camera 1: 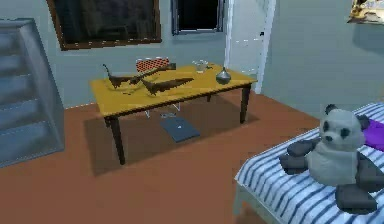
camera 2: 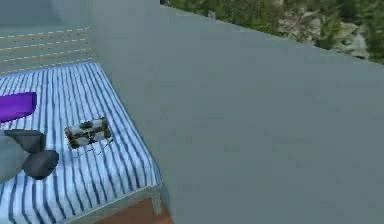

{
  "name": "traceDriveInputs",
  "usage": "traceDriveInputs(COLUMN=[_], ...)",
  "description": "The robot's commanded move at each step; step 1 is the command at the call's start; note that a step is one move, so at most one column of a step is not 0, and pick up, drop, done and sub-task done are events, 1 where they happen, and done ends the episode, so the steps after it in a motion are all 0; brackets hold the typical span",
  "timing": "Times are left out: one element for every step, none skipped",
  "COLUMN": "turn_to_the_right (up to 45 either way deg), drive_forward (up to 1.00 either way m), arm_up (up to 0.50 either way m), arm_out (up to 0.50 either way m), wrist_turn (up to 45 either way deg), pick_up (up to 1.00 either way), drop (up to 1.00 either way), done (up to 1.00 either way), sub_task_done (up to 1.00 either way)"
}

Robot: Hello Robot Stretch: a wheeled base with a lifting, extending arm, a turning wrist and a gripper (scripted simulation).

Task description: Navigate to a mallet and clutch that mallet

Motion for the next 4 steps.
traceDriveInputs(turn_to_the_right=[-9.0, 0.0, 0.0, 9.0], drive_forward=[0.0, 0.15, 0.85, 0.0], arm_up=[0.0, 0.0, 0.0, 0.0], arm_out=[0.0, 0.0, 0.0, 0.0], wrist_turn=[0.0, 0.0, 0.0, 0.0], pick_up=[0.0, 0.0, 0.0, 0.0], drop=[0.0, 0.0, 0.0, 0.0], done=[0.0, 0.0, 0.0, 0.0], sub_task_done=[0.0, 0.0, 0.0, 0.0])
